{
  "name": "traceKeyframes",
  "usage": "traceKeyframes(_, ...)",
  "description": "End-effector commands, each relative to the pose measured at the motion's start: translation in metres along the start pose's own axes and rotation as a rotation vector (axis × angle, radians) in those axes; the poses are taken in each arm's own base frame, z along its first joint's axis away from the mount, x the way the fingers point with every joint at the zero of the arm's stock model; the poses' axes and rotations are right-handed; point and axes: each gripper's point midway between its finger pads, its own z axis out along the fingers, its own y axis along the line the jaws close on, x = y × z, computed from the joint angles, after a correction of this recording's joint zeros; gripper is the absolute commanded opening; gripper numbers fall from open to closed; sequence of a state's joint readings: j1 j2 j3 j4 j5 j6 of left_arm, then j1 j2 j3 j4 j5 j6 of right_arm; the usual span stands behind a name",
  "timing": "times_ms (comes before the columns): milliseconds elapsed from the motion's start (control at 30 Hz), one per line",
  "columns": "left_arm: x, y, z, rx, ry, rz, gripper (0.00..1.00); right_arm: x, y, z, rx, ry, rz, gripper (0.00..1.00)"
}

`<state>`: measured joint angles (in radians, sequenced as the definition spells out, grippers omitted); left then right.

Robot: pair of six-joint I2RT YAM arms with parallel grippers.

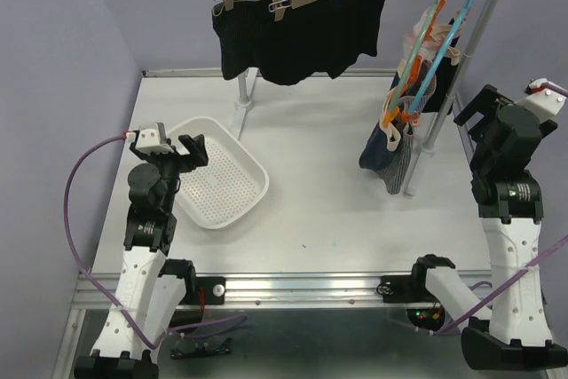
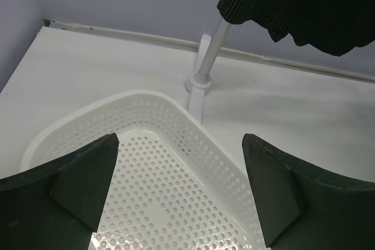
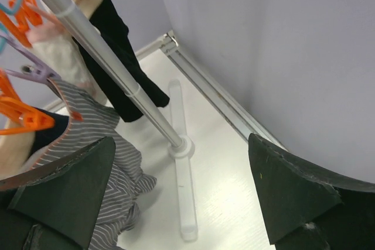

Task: Remove the underwear clipped to the hanger
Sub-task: Pick up the hanger from the clothesline.

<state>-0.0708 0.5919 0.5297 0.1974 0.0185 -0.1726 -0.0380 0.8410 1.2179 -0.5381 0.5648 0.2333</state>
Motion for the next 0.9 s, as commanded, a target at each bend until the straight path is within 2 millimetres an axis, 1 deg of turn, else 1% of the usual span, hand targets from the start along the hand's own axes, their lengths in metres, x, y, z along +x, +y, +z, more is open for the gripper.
traceKeyframes(0, -0.026, -0.008, -0.004, 0.034, -0.091, 0.011, 0.98, -0.052, 0.011, -0.012, -0.063, -0.103, 0.029, 1.00)
traceKeyframes(33, -0.026, -0.007, -0.004, 0.031, -0.092, 0.011, 0.98, -0.064, 0.014, -0.016, -0.086, -0.120, -0.009, 1.00)
traceKeyframes(67, -0.027, -0.007, -0.004, 0.030, -0.094, 0.013, 0.98, -0.066, 0.019, -0.016, -0.117, -0.118, -0.049, 1.00)
traceKeyframes(100, -0.027, -0.007, -0.004, 0.030, -0.094, 0.013, 0.98, -0.063, 0.037, -0.017, -0.223, -0.095, -0.117, 1.00)
traceKeyframes(133, -0.026, -0.007, -0.003, 0.030, -0.090, 0.010, 0.98, -0.066, 0.043, -0.021, -0.277, -0.099, -0.222, 1.00)
traceKeyframes(167, -0.026, -0.008, -0.004, 0.032, -0.090, 0.007, 0.98, -0.067, 0.049, -0.023, -0.319, -0.097, -0.250, 1.00)
traceKeyframes(200, -0.025, -0.008, -0.003, 0.036, -0.087, 0.007, 0.98, -0.067, 0.060, -0.024, -0.375, -0.088, -0.271, 1.00)
traceKeyframes(233, -0.025, -0.009, -0.003, 0.038, -0.087, 0.005, 0.98, -0.075, 0.064, -0.030, -0.412, -0.103, -0.302, 1.00)
traceKeyframes(267, -0.026, -0.009, -0.003, 0.040, -0.088, 0.005, 0.98, -0.076, 0.071, -0.033, -0.458, -0.103, -0.329, 1.00)
traceKeyframes(300, -0.025, -0.009, -0.003, 0.039, -0.085, 0.006, 0.98, -0.071, 0.089, -0.037, -0.564, -0.088, -0.368, 1.00)
traceKeyframes(333, -0.025, -0.009, -0.002, 0.037, -0.084, 0.007, 0.98, -0.071, 0.098, -0.043, -0.637, -0.096, -0.419, 1.00)
traceKeyframes(367, -0.024, -0.008, -0.002, 0.037, -0.083, 0.009, 0.98, -0.076, 0.104, -0.050, -0.680, -0.098, -0.431, 1.00)
traceKeyframes(400, -0.024, -0.008, -0.002, 0.036, -0.081, 0.009, 0.98, -0.079, 0.111, -0.056, -0.728, -0.104, -0.429, 1.00)
traceKeyframes(467, -0.025, -0.008, -0.002, 0.034, -0.080, 0.010, 0.98, -0.079, 0.119, -0.055, -0.761, -0.080, -0.417, 1.00)
traceKeyframes(500, -0.026, -0.008, -0.003, 0.034, -0.086, 0.011, 0.98, -0.094, 0.123, -0.058, -0.763, -0.092, -0.364, 1.00)
traceKeyframes(600, -0.029, -0.008, -0.005, 0.035, -0.096, 0.014, 0.98, -0.114, 0.130, -0.062, -0.790, -0.107, -0.307, 1.00)
traceKeyframes(633, -0.030, -0.008, -0.005, 0.035, -0.099, 0.016, 0.98, -0.132, 0.132, -0.069, -0.795, -0.126, -0.230, 1.00)
traceKeyframes(667, -0.030, -0.009, -0.006, 0.036, -0.100, 0.016, 0.98, -0.133, 0.134, -0.057, -0.788, -0.104, -0.206, 1.00)
traceKeyframes(700, -0.029, -0.009, -0.005, 0.037, -0.098, 0.016, 0.97, -0.136, 0.139, -0.059, -0.819, -0.099, -0.190, 1.00)
traceKeyframes(733, -0.029, -0.009, -0.005, 0.038, -0.098, 0.016, 0.97, -0.147, 0.140, -0.060, -0.815, -0.095, -0.120, 1.00)
traceKeyframes(767, -0.029, -0.009, -0.005, 0.038, -0.098, 0.016, 0.97, -0.144, 0.145, -0.048, -0.814, -0.065, -0.097, 1.00)
traceKeyframes(867, -0.029, -0.009, -0.005, 0.040, -0.098, 0.014, 0.97, -0.144, 0.149, -0.040, -0.815, -0.023, -0.017, 1.00)
